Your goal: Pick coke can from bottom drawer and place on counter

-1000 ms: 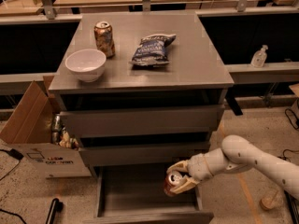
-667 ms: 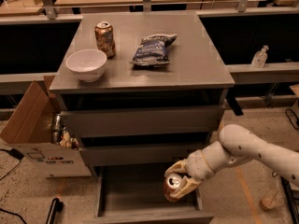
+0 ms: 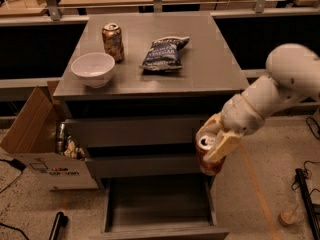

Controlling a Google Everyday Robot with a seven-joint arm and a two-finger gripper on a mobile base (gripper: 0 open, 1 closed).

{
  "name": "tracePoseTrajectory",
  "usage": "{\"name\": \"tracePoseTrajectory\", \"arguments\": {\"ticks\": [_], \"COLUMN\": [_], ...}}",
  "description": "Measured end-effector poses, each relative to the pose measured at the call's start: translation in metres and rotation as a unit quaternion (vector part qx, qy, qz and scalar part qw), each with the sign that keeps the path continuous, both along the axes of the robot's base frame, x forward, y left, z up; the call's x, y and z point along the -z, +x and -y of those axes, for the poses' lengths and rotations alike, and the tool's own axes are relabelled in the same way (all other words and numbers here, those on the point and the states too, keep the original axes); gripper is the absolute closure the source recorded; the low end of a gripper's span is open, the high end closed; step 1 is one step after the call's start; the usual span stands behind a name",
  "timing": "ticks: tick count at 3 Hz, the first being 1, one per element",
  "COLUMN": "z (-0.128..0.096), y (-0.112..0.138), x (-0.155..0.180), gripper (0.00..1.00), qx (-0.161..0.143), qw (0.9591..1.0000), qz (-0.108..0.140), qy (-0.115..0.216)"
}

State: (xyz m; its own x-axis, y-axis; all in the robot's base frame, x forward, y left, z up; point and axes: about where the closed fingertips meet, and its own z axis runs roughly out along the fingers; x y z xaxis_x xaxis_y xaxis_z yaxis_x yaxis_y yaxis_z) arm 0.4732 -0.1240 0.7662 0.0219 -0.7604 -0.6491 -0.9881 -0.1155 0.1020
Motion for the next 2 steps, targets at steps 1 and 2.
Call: {"name": "tracePoseTrajectory", "arguments": {"ticks": [1,2], "z": [0.03,0.035], "y": [0.007,0.02], "x": [-0.086,-0.124], "gripper": [1.0,1.0], "qx": [0.033,0.04], "qw": [0.9991,0.9973], "qz": [0.006,0.042], "qy": [0.027,0.044]}}
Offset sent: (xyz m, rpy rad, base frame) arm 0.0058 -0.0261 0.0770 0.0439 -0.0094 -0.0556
